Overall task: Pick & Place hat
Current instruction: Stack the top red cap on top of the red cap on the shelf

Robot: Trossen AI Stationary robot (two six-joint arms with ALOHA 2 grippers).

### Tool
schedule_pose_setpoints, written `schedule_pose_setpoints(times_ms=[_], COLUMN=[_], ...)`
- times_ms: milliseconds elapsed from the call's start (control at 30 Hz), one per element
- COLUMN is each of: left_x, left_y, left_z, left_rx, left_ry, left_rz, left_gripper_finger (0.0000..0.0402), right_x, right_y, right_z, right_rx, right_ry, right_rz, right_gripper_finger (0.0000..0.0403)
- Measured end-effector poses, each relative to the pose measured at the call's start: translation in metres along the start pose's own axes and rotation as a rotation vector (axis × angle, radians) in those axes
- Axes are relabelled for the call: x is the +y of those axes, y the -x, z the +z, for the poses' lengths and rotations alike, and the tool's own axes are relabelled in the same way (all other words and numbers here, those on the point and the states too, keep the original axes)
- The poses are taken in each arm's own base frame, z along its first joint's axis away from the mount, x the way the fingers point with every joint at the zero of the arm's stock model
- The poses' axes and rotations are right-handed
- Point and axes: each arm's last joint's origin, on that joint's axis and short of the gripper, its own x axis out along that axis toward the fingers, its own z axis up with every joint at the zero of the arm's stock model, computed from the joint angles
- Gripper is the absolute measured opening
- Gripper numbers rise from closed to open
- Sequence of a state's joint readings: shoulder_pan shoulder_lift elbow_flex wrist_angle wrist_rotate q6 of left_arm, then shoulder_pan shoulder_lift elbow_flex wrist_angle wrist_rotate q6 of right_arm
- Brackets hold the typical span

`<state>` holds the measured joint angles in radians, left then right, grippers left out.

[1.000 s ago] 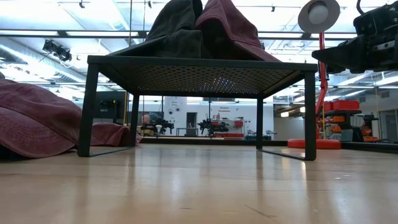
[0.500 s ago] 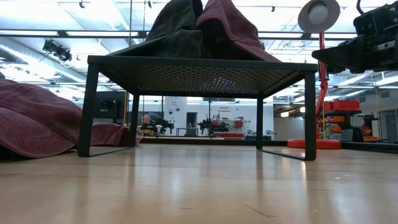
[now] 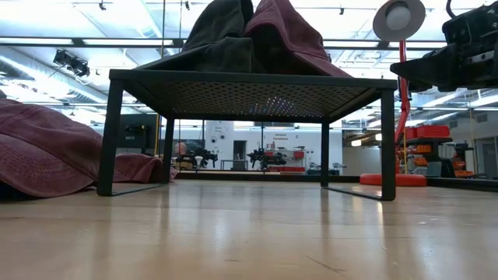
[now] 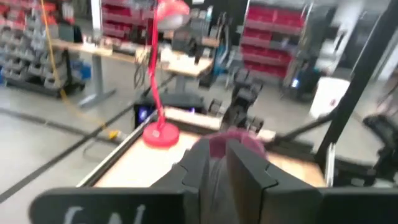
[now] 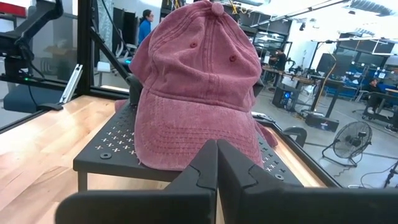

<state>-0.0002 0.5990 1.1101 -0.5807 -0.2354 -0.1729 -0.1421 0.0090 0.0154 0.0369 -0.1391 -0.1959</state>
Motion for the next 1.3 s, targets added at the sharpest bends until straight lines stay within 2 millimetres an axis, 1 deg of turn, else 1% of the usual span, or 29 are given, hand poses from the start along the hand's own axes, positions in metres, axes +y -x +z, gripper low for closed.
schedule_pose_setpoints(times_ms=[100,267,467,633,767,933,1133,1300], left_x=[-0.001,-0.001,0.002,0.006,0.011,0.018,0.026,0.032], left_y=[-0.004,-0.013,-0.026,-0.039,-0.05,-0.062,-0.075,-0.085], left_z=[0.004,0.003,-0.007,-0.022,-0.031,-0.036,-0.043,-0.053], left_rx=[0.083,0.206,0.328,0.514,0.642,0.715,0.801,0.917], left_ry=[-0.003,-0.005,0.016,0.036,0.05,0.079,0.041,0.004], left_rz=[0.019,0.089,0.147,0.135,0.119,0.123,0.151,0.162], left_gripper_finger=[0.0084,0.0141,0.0218,0.0264,0.0277,0.0273,0.0271,0.0271], right_x=[0.0,0.0,0.0,0.0,0.0,0.0,0.0,0.0], right_y=[0.0,0.0,0.0,0.0,0.0,0.0,0.0,0.0], right_z=[0.0,0.0,0.0,0.0,0.0,0.0,0.0,0.0], right_rx=[0.0,0.0,0.0,0.0,0.0,0.0,0.0,0.0], right_ry=[0.0,0.0,0.0,0.0,0.0,0.0,0.0,0.0], right_rz=[0.0,0.0,0.0,0.0,0.0,0.0,0.0,0.0], right_gripper_finger=[0.0004,0.0004,0.0004,0.0004,0.0004,0.0004,0.0004,0.0004])
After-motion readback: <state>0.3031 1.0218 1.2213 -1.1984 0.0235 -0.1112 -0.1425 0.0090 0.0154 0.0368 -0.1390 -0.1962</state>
